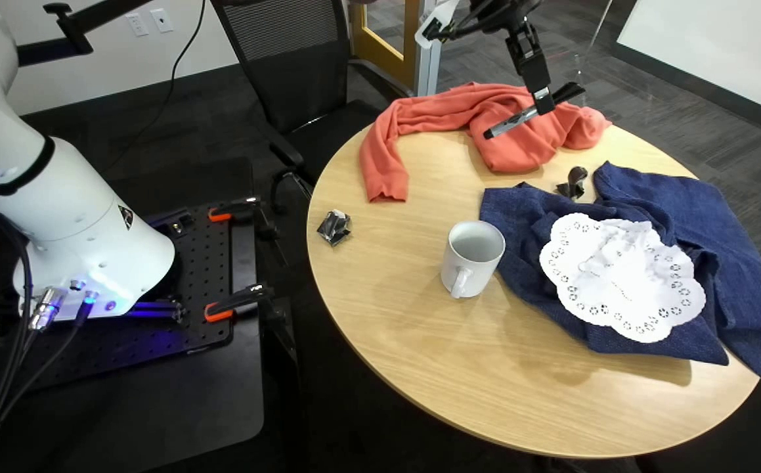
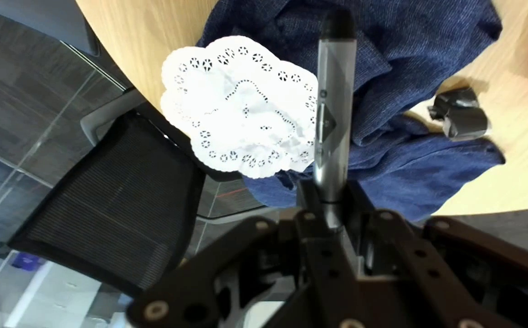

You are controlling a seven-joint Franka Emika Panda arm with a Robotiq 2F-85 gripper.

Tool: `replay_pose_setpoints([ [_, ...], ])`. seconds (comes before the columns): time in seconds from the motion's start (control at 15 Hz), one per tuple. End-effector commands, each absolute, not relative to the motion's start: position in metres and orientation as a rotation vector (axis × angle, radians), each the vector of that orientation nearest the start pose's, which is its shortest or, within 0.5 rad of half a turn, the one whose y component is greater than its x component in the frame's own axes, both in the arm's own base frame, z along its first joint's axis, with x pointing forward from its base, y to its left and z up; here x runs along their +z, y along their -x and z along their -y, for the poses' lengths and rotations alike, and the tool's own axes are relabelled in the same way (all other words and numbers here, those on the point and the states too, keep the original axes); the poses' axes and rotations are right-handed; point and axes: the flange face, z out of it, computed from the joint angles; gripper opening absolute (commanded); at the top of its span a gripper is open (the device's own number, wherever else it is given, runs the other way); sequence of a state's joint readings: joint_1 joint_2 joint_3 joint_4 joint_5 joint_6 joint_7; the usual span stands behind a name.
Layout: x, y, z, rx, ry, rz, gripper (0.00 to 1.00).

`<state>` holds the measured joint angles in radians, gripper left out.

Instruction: Put the marker in the mug

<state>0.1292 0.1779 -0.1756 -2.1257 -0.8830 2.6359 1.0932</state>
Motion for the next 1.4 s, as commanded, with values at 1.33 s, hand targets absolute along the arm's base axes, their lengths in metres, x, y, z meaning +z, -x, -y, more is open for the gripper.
replay_pose_setpoints([
  [1.33, 0.290, -0.595, 0.008, -1.485, 2.725, -2.337, 0.05],
])
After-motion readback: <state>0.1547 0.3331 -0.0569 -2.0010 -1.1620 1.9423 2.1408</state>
